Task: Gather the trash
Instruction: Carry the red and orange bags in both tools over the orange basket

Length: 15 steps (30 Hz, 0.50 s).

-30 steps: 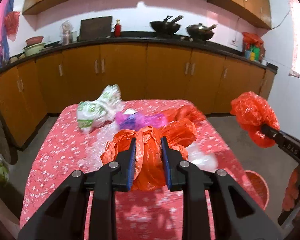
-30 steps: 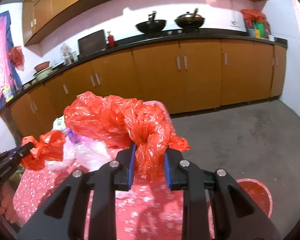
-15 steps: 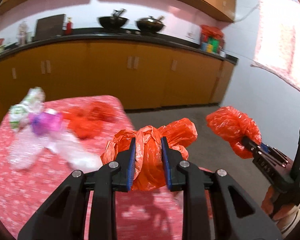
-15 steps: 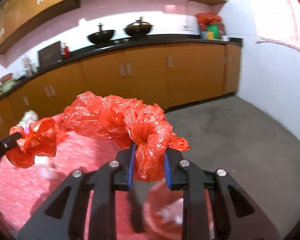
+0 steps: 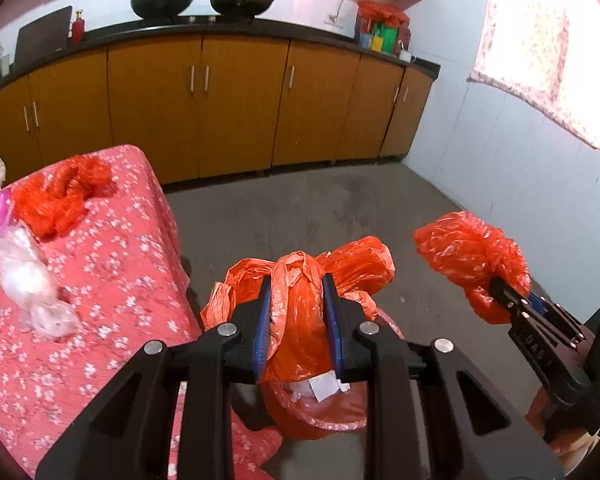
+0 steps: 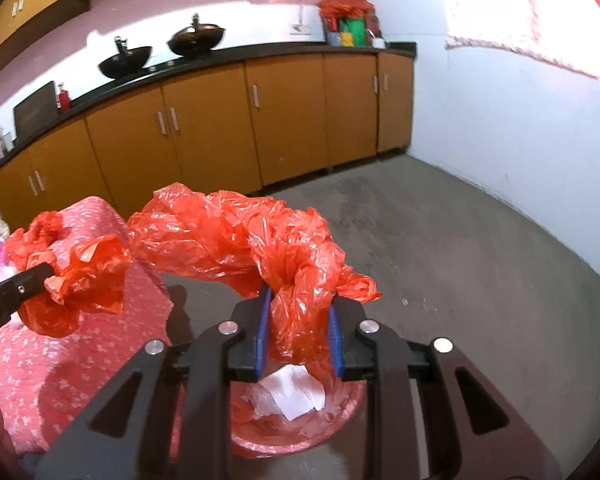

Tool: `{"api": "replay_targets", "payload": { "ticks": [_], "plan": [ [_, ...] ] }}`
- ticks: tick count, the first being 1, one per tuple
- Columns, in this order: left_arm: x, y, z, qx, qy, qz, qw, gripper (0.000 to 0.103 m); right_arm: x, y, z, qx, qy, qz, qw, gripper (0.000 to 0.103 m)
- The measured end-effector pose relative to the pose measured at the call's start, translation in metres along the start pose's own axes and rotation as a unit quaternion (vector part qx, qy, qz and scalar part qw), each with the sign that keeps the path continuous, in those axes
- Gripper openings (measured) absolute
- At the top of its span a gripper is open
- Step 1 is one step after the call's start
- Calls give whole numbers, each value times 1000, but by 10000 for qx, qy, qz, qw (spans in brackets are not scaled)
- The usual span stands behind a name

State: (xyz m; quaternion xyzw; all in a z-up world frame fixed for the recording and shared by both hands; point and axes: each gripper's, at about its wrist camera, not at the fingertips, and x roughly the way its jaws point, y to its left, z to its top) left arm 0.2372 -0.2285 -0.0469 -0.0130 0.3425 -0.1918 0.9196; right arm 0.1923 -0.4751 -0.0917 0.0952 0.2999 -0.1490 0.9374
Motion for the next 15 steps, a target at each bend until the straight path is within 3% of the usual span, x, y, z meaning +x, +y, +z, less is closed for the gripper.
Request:
{"api": "replay_targets", "payload": {
  "ticks": [15],
  "plan": [
    [53, -29, -22, 301, 558, -50, 9980, 25, 62, -12, -20, 403, 708, -45, 9967, 25]
  ]
}}
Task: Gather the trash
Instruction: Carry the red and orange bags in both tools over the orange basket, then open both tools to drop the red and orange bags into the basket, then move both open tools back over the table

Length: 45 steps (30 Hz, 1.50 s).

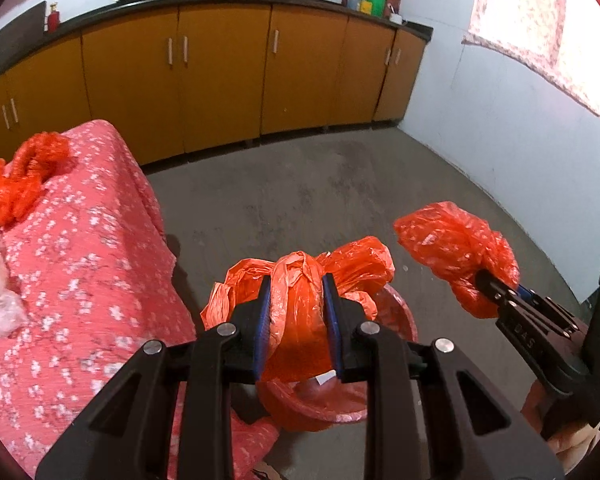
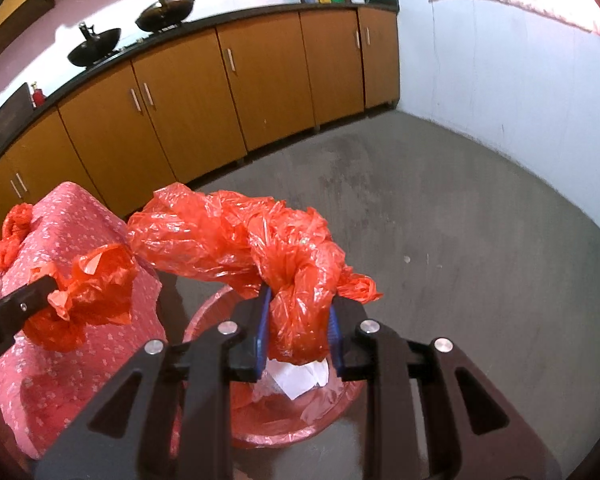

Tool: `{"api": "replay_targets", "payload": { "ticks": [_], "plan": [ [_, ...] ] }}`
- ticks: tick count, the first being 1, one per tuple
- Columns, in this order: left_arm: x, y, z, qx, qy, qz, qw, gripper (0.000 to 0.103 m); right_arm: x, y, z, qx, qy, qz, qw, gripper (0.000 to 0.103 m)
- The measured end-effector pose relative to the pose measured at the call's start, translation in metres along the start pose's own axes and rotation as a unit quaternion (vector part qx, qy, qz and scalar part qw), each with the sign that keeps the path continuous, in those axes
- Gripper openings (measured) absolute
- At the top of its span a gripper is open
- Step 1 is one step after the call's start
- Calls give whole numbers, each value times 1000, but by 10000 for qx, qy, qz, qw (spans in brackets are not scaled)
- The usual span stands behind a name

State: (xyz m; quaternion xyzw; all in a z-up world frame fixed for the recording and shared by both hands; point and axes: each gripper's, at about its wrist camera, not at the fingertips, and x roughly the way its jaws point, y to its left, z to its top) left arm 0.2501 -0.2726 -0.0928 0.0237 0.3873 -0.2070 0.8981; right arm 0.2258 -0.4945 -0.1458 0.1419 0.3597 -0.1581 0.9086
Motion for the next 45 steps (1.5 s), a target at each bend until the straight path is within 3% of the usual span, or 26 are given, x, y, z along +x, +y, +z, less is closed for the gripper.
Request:
{"api": "replay_targets", "payload": {
  "ticks": [8, 18, 25, 38, 45],
  "plan": [
    [29, -16, -4, 217, 297, -99, 9993, 26, 24, 1, 2, 88, 195, -7, 9998, 26],
    [48, -20, -3, 261, 405, -153, 9987, 36, 43, -2, 3, 193, 273, 198, 9992, 43],
    [54, -15, -4, 140, 461, -119, 9988, 36, 41, -4, -2, 180, 281, 185, 9993, 45],
    [8, 15, 2, -221, 83, -61, 9997, 38, 11, 8, 7, 0, 30, 160, 9999, 46],
    [-50, 78, -7, -505, -275, 284, 9979, 47, -18, 69, 18, -532, -139, 683, 9961, 48]
  ]
}}
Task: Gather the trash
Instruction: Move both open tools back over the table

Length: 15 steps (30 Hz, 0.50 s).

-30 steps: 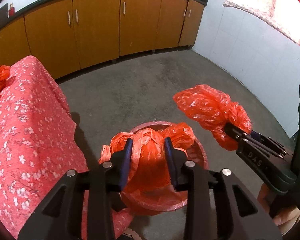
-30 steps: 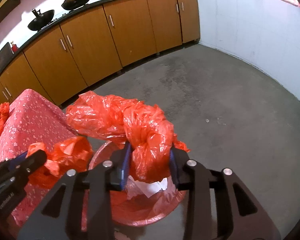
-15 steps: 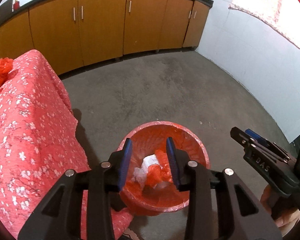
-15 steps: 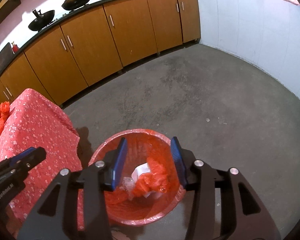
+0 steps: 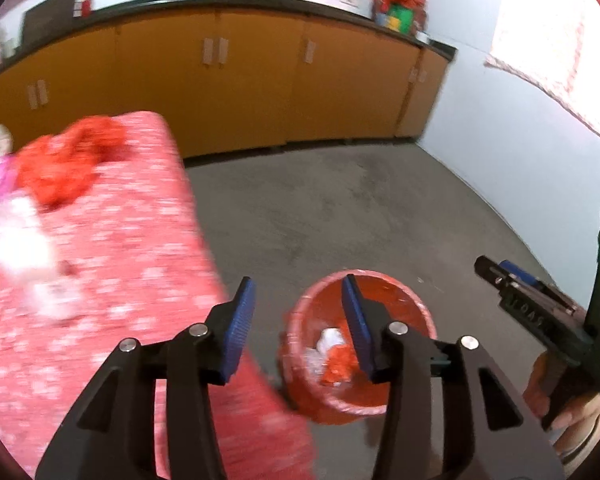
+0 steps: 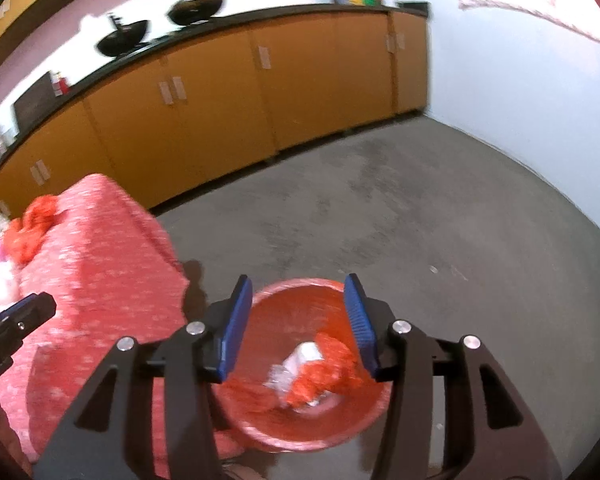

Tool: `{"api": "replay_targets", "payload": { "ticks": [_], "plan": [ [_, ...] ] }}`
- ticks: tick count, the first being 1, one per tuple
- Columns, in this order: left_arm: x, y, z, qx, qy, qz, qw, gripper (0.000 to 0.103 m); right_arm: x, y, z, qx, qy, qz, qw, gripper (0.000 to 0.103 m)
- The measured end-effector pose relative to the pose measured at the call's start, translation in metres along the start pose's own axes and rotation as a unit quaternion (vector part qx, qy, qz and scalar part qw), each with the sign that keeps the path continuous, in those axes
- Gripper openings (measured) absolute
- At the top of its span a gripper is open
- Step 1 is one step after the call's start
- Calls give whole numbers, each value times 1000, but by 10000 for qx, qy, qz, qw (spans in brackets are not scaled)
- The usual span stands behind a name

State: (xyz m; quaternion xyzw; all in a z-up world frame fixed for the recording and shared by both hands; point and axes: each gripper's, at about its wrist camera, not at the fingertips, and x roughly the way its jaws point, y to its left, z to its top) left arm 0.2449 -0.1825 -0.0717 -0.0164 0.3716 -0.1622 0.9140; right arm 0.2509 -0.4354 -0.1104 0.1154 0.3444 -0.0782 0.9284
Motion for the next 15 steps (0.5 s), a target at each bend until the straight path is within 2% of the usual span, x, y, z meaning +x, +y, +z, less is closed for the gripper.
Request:
{"api": "replay_targets", "payload": {
  "ticks": [3, 7, 11, 15],
  "plan": [
    [-25, 37, 1, -116, -208, 271, 9993, 49, -10, 45, 9, -338, -59, 488, 9982, 48],
    [-63, 103, -4, -319, -533, 907, 9939, 55, -23, 116, 15, -883, -162, 1194, 9888, 56],
    [-89, 164, -13, -588, -683, 1540, 9840, 58, -29, 190, 13, -1313, -94, 1838, 9741, 60],
    [-107, 221, -21, -1050, -766, 1947, 9722, 60, -28, 254, 4, -1705, -40, 2161, 9614, 66]
  ]
}}
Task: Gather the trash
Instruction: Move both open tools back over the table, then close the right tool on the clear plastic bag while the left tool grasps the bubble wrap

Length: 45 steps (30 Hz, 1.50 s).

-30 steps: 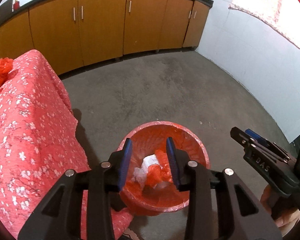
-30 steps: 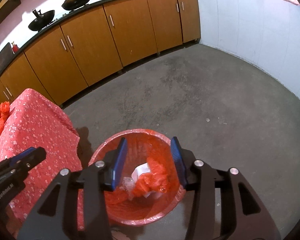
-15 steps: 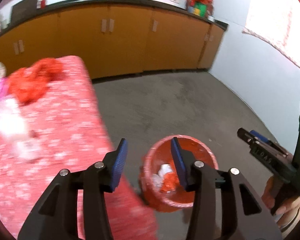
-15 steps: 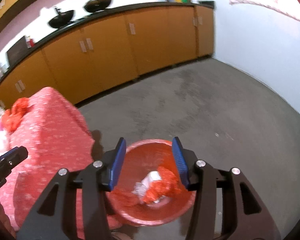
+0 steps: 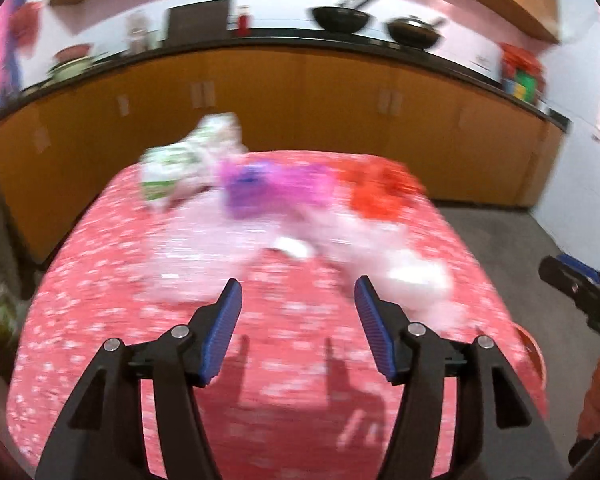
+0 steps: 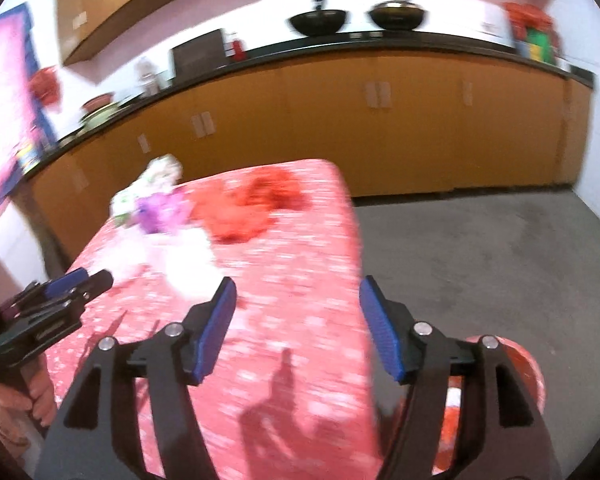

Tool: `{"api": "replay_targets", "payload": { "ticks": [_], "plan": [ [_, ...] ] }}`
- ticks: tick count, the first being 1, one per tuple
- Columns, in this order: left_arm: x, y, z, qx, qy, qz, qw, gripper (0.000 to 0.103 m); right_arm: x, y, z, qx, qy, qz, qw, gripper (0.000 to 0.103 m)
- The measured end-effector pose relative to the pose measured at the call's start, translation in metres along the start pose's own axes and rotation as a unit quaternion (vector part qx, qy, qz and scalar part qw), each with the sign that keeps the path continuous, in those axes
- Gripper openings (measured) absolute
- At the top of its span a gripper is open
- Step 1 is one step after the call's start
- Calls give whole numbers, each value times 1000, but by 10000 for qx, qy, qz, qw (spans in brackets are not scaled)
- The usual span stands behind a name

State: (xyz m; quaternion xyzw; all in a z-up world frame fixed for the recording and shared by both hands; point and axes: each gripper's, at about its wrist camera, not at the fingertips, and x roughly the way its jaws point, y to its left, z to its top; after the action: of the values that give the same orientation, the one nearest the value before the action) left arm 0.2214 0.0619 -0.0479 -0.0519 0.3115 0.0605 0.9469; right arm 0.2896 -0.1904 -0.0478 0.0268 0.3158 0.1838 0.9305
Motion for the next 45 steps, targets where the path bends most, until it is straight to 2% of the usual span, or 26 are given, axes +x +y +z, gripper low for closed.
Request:
{"api": "replay_targets", "payload": {
  "ticks": [4, 14, 15, 16, 19, 24, 30, 32, 34, 37, 45],
  "plan": [
    [6, 43, 2, -320, -47, 191, 9993, 64, 28, 45, 0, -402, 122, 38, 9991, 71],
    [23, 87, 2, -501, -6, 168, 9986, 69, 88, 82, -2, -1043, 589, -373, 9921, 73],
    [26, 89, 3, -508, -5, 136, 9986, 69, 93, 82, -3, -1088, 657, -468, 9908, 71],
    [27, 91, 4, -513, 0, 118, 9986, 69, 96, 82, -5, -1105, 711, -484, 9902, 57],
    [36, 93, 7, -540, 26, 77, 9985, 70, 101, 80, -11, -1131, 833, -555, 9885, 38],
    [50, 93, 11, -548, 132, 62, 9984, 70, 80, 72, -8, -842, 642, -256, 9941, 28],
    [70, 92, 14, -552, 359, 100, 9978, 70, 61, 70, -2, -681, 501, 59, 9964, 27],
    [77, 91, 14, -565, 501, 56, 9971, 60, 59, 71, -1, -654, 494, 79, 9966, 27],
    [84, 90, 14, -541, 679, -22, 9962, 33, 59, 72, 0, -622, 504, 67, 9968, 27],
    [83, 90, 13, -500, 701, -48, 9963, 16, 57, 72, 0, -590, 495, 22, 9970, 27],
    [36, 108, 3, -378, 512, -92, 9979, 12, 39, 66, 6, -593, 367, -19, 9976, 28]
  ]
}}
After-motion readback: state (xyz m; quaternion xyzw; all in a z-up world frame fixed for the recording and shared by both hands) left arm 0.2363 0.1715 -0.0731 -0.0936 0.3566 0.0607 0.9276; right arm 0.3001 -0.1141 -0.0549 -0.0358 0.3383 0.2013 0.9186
